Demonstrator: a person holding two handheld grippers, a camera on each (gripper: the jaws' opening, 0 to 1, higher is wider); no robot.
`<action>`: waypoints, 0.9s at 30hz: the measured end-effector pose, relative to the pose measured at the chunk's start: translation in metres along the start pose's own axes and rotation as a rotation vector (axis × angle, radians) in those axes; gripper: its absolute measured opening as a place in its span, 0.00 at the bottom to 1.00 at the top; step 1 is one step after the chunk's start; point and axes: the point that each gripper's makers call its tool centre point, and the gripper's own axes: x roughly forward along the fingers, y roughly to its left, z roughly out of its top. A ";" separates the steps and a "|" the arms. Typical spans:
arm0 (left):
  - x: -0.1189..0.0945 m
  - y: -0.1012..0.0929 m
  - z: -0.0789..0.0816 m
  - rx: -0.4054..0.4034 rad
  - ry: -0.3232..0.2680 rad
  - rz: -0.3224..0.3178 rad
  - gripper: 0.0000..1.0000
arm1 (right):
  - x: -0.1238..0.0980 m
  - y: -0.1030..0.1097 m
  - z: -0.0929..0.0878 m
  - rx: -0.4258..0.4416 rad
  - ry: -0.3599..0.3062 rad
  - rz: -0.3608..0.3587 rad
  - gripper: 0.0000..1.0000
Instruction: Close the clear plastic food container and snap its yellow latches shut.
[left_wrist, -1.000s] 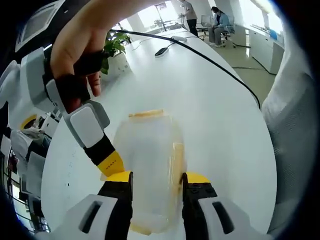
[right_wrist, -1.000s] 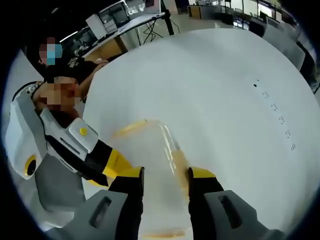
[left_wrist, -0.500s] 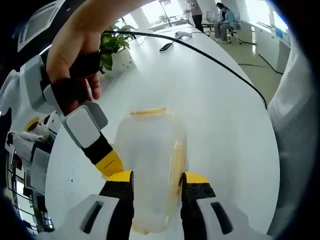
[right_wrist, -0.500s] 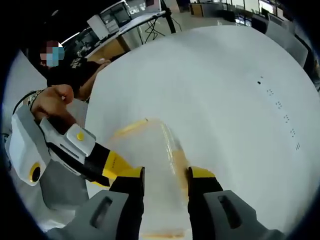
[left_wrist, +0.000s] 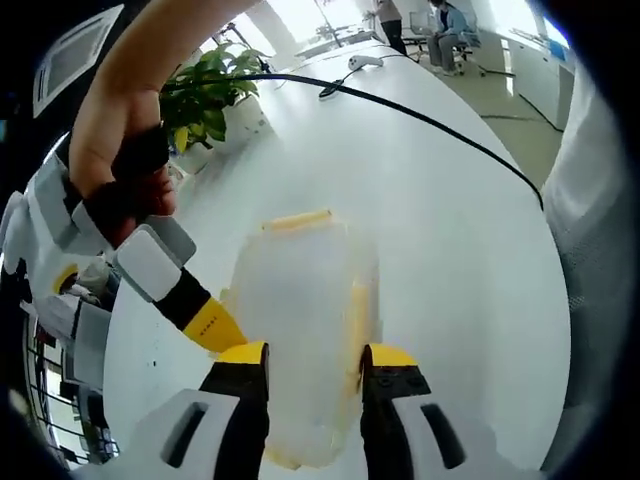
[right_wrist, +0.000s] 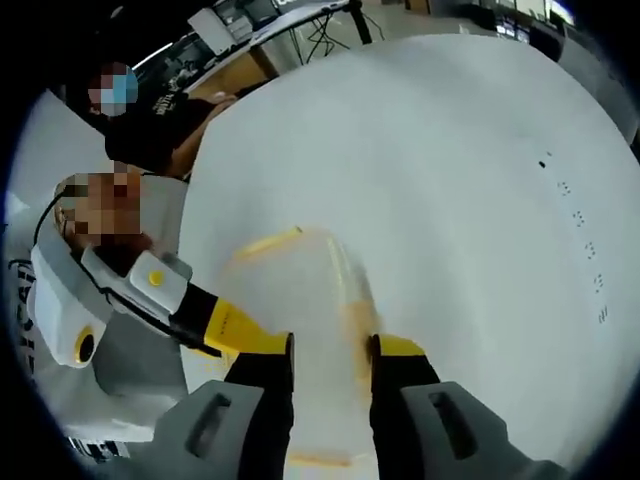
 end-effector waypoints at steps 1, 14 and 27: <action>0.000 -0.001 0.000 0.001 0.000 0.001 0.29 | 0.000 0.000 0.000 -0.006 0.006 0.004 0.24; 0.000 -0.007 0.000 0.084 0.032 0.044 0.29 | 0.007 0.006 -0.011 -0.074 0.151 0.072 0.21; 0.001 -0.008 0.002 0.089 0.025 0.057 0.30 | 0.008 0.008 -0.002 -0.092 0.108 0.034 0.23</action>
